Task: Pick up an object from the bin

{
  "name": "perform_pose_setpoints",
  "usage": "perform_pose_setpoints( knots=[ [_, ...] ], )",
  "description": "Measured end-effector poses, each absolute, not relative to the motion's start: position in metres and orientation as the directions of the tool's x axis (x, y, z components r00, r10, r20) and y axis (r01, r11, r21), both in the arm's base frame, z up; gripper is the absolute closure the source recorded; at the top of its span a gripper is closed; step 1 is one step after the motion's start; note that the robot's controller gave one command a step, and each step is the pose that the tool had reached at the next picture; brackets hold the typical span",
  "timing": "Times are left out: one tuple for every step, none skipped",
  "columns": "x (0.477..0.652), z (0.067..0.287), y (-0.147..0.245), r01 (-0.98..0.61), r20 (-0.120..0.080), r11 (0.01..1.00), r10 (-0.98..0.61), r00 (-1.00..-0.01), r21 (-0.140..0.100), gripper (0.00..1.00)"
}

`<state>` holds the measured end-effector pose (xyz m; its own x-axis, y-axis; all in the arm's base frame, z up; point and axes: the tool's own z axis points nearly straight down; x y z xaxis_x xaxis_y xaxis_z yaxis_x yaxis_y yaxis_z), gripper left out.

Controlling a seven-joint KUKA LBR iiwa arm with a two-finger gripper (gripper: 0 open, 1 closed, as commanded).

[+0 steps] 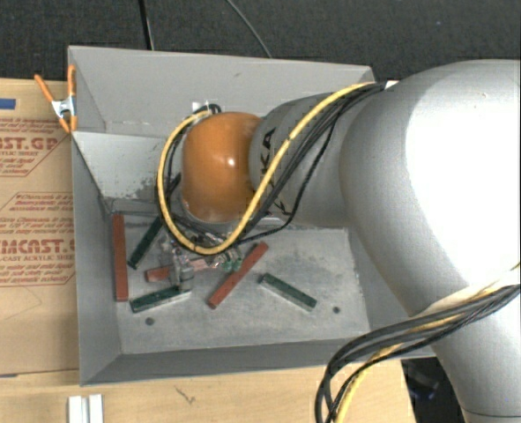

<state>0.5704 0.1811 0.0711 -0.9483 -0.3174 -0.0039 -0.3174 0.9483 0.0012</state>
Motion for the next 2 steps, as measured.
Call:
perform_pose_setpoints(
  knots=[
    [0.5704, 0.0711, 0.181, -0.317, -0.004, 0.948, -0.317, -0.948, 0.001, 1.0],
    [0.5688, 0.0756, 0.1806, -0.317, 0.002, 0.948, -0.317, -0.948, 0.001, 1.0]
  ],
)
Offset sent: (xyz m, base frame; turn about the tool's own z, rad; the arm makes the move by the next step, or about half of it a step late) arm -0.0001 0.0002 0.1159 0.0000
